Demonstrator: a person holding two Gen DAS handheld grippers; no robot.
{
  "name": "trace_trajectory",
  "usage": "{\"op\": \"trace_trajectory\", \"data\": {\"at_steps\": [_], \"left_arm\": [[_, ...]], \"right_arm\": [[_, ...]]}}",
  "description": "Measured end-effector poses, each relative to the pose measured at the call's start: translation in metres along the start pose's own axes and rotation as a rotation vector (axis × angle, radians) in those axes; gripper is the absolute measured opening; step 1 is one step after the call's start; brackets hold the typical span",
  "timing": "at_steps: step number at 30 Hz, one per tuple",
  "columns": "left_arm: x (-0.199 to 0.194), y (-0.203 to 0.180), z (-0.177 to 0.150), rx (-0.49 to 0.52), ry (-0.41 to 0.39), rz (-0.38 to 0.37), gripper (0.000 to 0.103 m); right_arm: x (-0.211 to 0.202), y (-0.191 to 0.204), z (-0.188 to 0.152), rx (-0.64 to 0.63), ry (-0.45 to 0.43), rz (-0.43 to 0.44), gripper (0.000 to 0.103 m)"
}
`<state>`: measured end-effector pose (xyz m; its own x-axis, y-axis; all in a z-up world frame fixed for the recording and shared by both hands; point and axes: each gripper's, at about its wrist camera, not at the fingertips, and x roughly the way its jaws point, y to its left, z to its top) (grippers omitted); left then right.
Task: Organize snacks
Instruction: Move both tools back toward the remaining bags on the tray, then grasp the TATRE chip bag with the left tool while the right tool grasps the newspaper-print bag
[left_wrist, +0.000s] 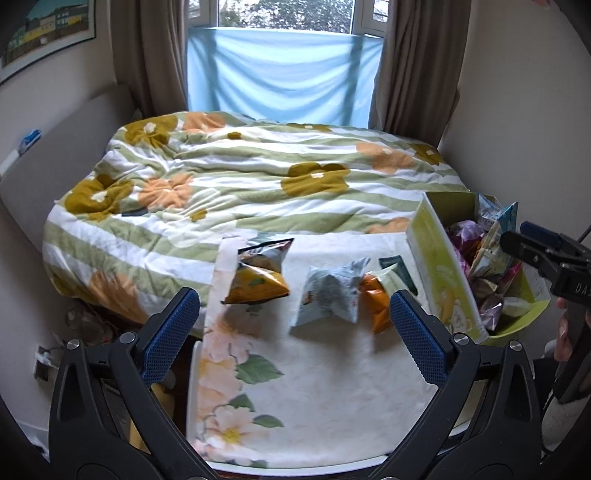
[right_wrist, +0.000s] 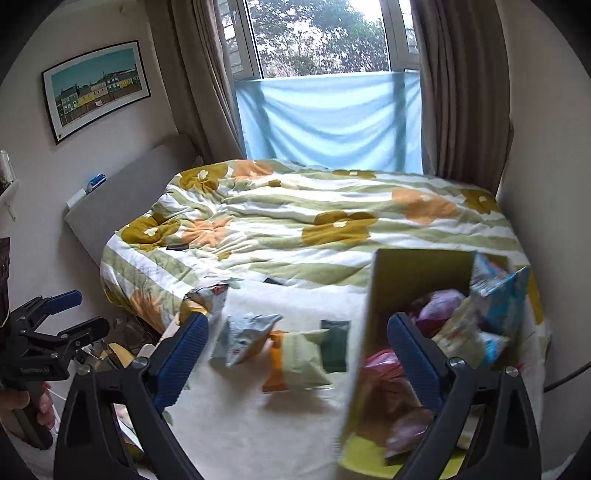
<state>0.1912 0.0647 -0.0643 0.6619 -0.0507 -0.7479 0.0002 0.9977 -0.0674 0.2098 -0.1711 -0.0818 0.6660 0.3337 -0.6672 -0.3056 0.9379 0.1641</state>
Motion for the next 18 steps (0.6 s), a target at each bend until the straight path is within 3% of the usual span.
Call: {"op": "trace_trajectory", "data": {"at_steps": [9, 14, 18], "left_arm": [[0.049, 0.074, 0.021, 0.013, 0.072, -0.124, 0.102], [0.107, 0.102, 0.029, -0.026, 0.151, -0.205, 0.102], [0.157, 0.107, 0.029, -0.041, 0.207, -0.227, 0.102]], "right_arm": [[0.058, 0.051, -0.017, 0.146, 0.083, -0.025, 0.097], [0.094, 0.066, -0.028, 0.223, 0.115, -0.060, 0.097], [0.124, 0.072, -0.037, 0.265, 0.145, -0.080, 0.097]]}}
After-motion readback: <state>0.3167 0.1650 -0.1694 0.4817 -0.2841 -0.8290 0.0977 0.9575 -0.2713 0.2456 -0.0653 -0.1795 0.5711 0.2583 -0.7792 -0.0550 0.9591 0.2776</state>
